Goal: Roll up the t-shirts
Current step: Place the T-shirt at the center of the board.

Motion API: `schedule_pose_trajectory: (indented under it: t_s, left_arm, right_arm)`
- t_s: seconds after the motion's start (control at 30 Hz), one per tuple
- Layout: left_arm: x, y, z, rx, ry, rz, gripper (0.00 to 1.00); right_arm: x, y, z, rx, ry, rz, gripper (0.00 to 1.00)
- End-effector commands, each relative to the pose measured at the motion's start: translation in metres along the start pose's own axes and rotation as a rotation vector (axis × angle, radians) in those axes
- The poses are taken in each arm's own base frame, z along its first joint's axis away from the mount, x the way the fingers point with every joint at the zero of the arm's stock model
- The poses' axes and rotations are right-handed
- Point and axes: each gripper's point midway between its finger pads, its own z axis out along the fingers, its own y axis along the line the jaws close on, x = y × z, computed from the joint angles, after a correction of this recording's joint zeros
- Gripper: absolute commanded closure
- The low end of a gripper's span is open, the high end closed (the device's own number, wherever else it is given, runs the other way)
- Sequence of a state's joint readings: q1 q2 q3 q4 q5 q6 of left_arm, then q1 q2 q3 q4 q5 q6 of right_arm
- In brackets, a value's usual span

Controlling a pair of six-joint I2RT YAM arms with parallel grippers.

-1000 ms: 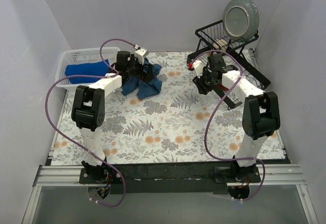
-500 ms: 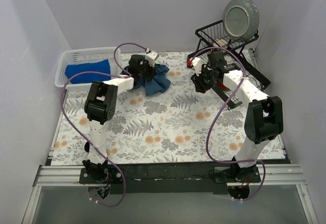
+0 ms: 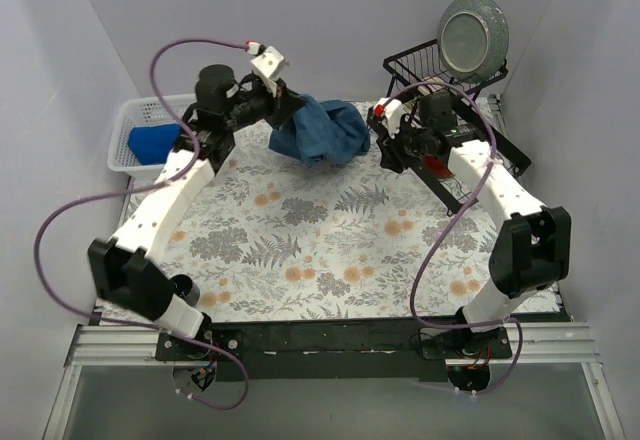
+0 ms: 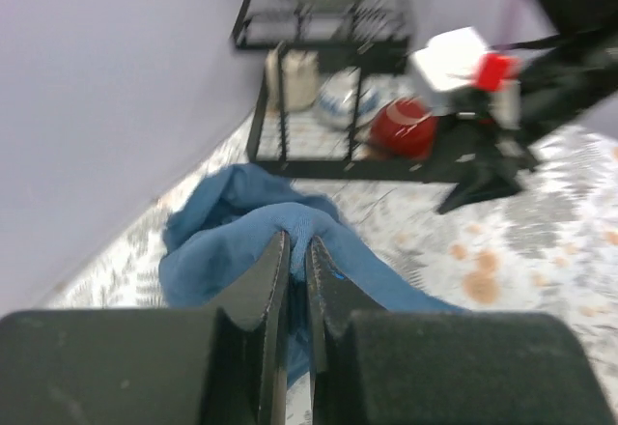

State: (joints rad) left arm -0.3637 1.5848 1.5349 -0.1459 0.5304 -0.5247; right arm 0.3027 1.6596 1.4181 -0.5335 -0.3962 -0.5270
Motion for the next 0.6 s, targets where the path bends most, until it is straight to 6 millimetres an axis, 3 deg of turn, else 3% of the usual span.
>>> schedule_pose_trajectory:
  t_s: [0.0,0.07,0.1,0.17,0.23,0.3,0.33,0.4,0.43,0.47,0.57]
  left_arm:
    - [-0.037,-0.070,-0.064,0.165,-0.064,-0.021,1.00]
    - [-0.037,-0.087,-0.084,0.198,-0.062,-0.029,1.00]
    - [-0.048,-0.094,-0.102,0.188,-0.089,-0.005,1.00]
    - [-0.042,-0.093,-0.113,0.143,-0.079,0.001,1.00]
    - [-0.026,-0.089,-0.126,0.091,-0.045,0.037,1.00]
    - [-0.001,-0.064,-0.132,-0.041,0.006,0.037,1.00]
    - [0.039,-0.056,-0.129,-0.077,0.083,0.018,0.98]
    - [0.073,-0.036,-0.131,-0.145,0.137,0.007,0.83]
    - [0.093,-0.033,-0.129,-0.135,0.175,0.028,0.48]
    - [0.114,-0.033,-0.128,-0.131,0.211,0.024,0.40]
    - [0.127,-0.029,-0.126,-0.140,0.252,0.019,0.29]
  right_arm:
    - [-0.053,0.011,-0.061,0.056,-0.148,-0.085,0.52]
    - [-0.058,0.014,-0.073,0.072,-0.161,-0.068,0.52]
    - [-0.060,0.017,-0.081,0.084,-0.168,-0.065,0.52]
    - [-0.052,0.022,-0.083,0.084,-0.155,-0.039,0.53]
    - [-0.045,0.028,-0.083,0.068,-0.144,-0.032,0.53]
    - [-0.033,0.034,-0.078,0.054,-0.119,-0.003,0.53]
    - [-0.031,0.035,-0.076,0.049,-0.115,0.002,0.53]
    - [-0.022,0.039,-0.070,0.028,-0.098,0.000,0.53]
    - [-0.021,0.041,-0.068,0.022,-0.096,-0.016,0.52]
    - [-0.016,0.044,-0.068,0.014,-0.082,-0.029,0.52]
    - [-0.001,0.053,-0.067,-0.021,-0.029,-0.120,0.52]
